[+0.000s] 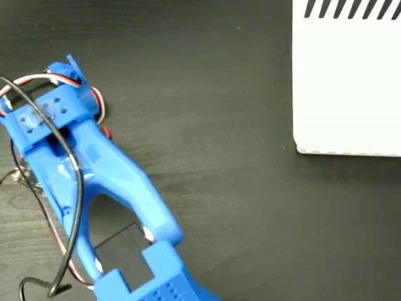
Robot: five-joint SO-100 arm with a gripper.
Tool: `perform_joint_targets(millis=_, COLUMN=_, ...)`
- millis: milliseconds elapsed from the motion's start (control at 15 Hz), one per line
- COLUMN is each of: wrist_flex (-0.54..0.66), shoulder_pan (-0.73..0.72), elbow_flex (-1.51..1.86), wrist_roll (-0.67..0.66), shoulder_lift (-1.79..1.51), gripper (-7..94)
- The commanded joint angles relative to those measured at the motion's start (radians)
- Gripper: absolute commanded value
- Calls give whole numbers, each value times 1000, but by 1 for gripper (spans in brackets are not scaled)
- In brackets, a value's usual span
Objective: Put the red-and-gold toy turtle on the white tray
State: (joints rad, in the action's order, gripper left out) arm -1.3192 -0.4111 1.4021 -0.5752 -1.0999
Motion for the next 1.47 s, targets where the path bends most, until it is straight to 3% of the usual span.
perform_joint_targets(millis=0, wrist_flex=3, shoulder_pan=-12, elbow_flex=-17, wrist_roll=52, shoulder_lift=-29, gripper=2)
perform_joint_targets(millis=333, wrist_flex=-28, shoulder_pan=-2, elbow_flex=-28, wrist_roll=120, shoulder_lift=-181, gripper=0)
perform_joint_targets(millis=800, wrist_flex=-311, shoulder_pan=25, elbow_flex=-368, wrist_roll=390, shoulder_lift=-287, gripper=0)
perform_joint_targets(millis=933, wrist_flex=-290, shoulder_pan=81, elbow_flex=-388, wrist_roll=511, shoulder_lift=-422, gripper=0)
perform_joint_targets(millis=1067, wrist_flex=-282, shoulder_pan=181, elbow_flex=-362, wrist_roll=540, shoulder_lift=-577, gripper=0)
perform_joint_targets(millis=1400, wrist_flex=-339, shoulder_pan=621, elbow_flex=-356, wrist_roll=508, shoulder_lift=-670, gripper=0)
